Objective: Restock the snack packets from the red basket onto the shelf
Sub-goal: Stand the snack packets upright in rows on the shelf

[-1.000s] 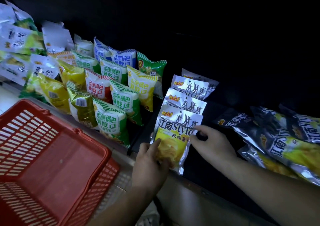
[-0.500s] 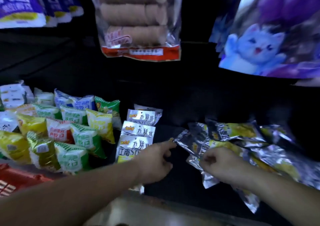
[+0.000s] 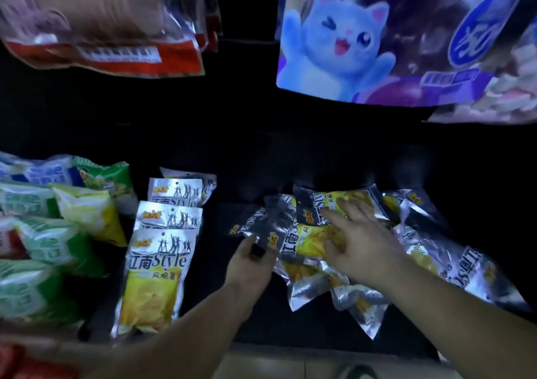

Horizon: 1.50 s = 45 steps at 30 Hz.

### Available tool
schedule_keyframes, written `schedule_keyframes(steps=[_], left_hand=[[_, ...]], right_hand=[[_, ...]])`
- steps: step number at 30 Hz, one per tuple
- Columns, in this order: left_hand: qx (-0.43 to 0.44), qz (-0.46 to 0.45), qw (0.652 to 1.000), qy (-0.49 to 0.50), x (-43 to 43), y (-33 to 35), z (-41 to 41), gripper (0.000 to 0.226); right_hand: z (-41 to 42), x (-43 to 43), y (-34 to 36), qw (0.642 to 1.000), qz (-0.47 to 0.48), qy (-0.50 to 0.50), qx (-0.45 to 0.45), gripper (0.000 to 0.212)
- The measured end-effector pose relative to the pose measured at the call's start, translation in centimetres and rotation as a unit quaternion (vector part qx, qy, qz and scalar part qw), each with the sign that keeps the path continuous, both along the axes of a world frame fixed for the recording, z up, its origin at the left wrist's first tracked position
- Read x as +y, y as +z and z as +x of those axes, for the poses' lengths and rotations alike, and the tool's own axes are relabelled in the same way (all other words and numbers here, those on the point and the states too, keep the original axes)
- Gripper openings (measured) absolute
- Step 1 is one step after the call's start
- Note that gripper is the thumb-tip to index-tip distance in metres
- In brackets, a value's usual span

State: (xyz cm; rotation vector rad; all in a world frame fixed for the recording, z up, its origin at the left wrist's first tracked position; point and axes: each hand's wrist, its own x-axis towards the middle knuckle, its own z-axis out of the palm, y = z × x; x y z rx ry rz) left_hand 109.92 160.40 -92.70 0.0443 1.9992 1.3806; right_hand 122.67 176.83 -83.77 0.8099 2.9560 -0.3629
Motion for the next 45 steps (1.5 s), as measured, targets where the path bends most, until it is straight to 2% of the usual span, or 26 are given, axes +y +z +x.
schedule_keyframes(steps=[2, 6, 12, 16, 18, 20, 22, 25, 28, 33, 35, 39, 42, 45], left_hand=[[-0.045, 0.016, 0.999, 0.016, 0.9, -0.4, -0.3, 0.057], [-0.045, 0.026, 0.999, 0.008, 2.9, -1.4, -0.2, 0.023], [0.017, -0.011, 0.999, -0.044, 4.1, -3.1, 0.2, 0.032], [0.036, -0.008, 0.996, -0.077, 4.9, -2.7, 1.6, 0.032], [0.007, 0.018, 0.996, -0.093, 5.3, -2.2, 2.0, 0.032], [-0.041, 0.048, 0.993, -0.102, 5.1, -1.4, 1.8, 0.036], [-0.067, 0.065, 0.989, -0.112, 4.3, -1.0, 0.7, 0.035], [-0.029, 0.052, 0.986, -0.158, 2.2, -1.0, -1.3, 0.043], [0.060, 0.014, 0.989, -0.132, 0.0, -1.2, -3.1, 0.056], [0.163, 0.044, 0.985, -0.041, -2.0, -0.3, -5.5, 0.025], [0.170, 0.079, 0.982, -0.031, -2.3, 1.4, -6.1, 0.005], [0.186, 0.101, 0.977, -0.019, -3.3, 4.4, -7.6, 0.032], [0.173, 0.117, 0.978, -0.013, -4.7, 6.5, -8.3, 0.043], [0.102, 0.165, 0.981, 0.001, -5.6, 8.1, -7.9, 0.033]], right_hand=[[-0.4, 0.4, -1.0, 0.998, -0.036, 0.019, -0.047, 0.066], [-1.7, 1.1, -3.2, 0.992, -0.028, 0.028, -0.121, 0.077], [-1.0, 2.0, -5.7, 0.982, -0.050, 0.019, -0.183, 0.094], [-1.0, 2.7, -6.1, 0.992, -0.001, 0.029, -0.121, 0.084], [-1.4, 2.6, -5.8, 0.994, -0.022, 0.053, -0.098, 0.077], [-1.7, 2.4, -5.6, 0.989, -0.064, 0.066, -0.114, 0.066], [-1.4, 2.3, -5.7, 0.983, -0.102, 0.039, -0.147, 0.057], [-0.9, 3.0, -6.2, 0.975, -0.094, -0.009, -0.200, 0.057], [-1.0, 3.6, -6.5, 0.972, -0.066, -0.048, -0.221, 0.061], [-1.2, 3.2, -6.0, 0.982, -0.041, -0.054, -0.177, 0.070], [-1.8, 2.9, -5.5, 0.986, -0.044, -0.053, -0.149, 0.062], [-4.1, 1.0, -2.6, 0.982, -0.169, -0.072, 0.036, 0.026], [-5.8, -2.1, -0.1, 0.955, -0.265, -0.088, 0.104, 0.030], [-7.1, -5.6, 1.0, 0.923, -0.356, -0.069, 0.133, 0.037]])
